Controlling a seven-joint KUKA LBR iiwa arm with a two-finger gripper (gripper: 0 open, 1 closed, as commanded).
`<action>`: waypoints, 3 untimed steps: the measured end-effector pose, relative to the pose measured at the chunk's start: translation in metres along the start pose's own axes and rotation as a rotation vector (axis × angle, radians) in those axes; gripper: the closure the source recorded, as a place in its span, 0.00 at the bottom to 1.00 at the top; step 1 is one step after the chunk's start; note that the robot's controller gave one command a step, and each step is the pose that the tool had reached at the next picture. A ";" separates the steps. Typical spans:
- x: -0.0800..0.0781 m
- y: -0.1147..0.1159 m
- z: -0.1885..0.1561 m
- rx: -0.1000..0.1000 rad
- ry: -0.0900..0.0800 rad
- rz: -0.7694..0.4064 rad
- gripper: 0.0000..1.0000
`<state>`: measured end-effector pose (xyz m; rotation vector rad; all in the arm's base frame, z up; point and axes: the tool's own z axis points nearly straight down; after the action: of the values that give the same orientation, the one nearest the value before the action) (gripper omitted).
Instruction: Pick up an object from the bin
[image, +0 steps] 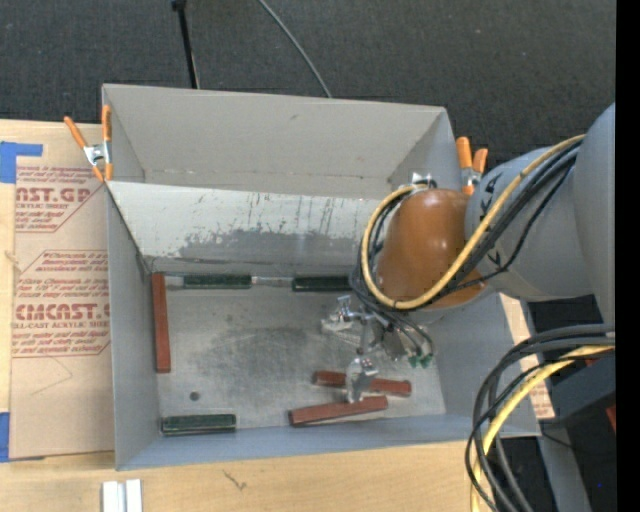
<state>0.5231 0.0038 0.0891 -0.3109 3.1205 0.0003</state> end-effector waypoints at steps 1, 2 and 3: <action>0.017 -0.003 -0.008 -0.001 0.004 -0.022 0.00; 0.039 0.012 -0.011 -0.002 0.007 0.080 0.00; 0.030 0.003 0.017 0.000 -0.008 -0.102 0.00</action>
Offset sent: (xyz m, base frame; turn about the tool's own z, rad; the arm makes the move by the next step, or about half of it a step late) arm -0.0399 0.0035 0.0109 0.0790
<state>0.4929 0.0006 0.0721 -0.4682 3.0924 0.0009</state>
